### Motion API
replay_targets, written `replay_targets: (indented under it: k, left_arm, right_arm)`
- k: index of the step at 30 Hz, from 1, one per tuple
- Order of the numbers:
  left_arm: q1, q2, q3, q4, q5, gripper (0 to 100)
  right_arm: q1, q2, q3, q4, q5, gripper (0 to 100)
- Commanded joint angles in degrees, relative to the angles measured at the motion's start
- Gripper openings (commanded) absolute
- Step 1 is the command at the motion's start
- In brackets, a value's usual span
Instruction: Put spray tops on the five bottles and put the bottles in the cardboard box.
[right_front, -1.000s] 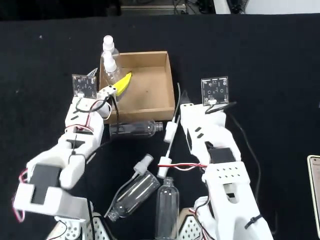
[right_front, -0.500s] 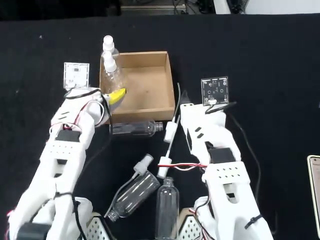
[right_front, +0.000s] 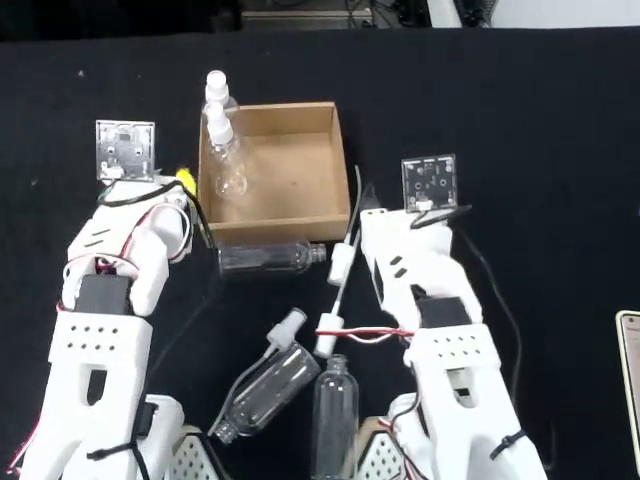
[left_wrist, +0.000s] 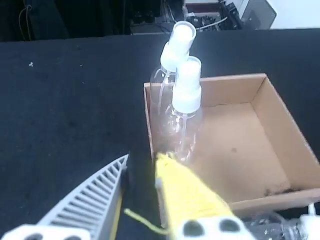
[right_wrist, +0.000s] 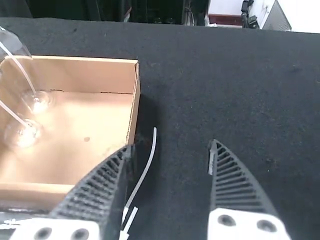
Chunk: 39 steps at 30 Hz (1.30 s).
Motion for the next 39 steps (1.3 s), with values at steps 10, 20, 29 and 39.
replay_targets:
  k: [10,20,29,39]
  left_arm:
    - [-3.91,24.62,-19.65,11.69,2.64,25]
    - [-3.91,41.32,-28.79,13.27,2.64,24]
    - [-3.82,45.63,-28.18,9.85,2.64,24]
    - [-0.48,46.68,-26.77,9.85,5.36,24]
  right_arm:
    - [1.49,-1.89,-0.31,-1.76,-0.09,20.8]
    - [1.49,-1.89,-0.31,-1.76,-0.09,20.8]
    - [1.41,-1.98,-0.31,-1.76,-0.18,20.8]
    - [0.00,0.22,-10.51,10.73,-6.24,20.8]
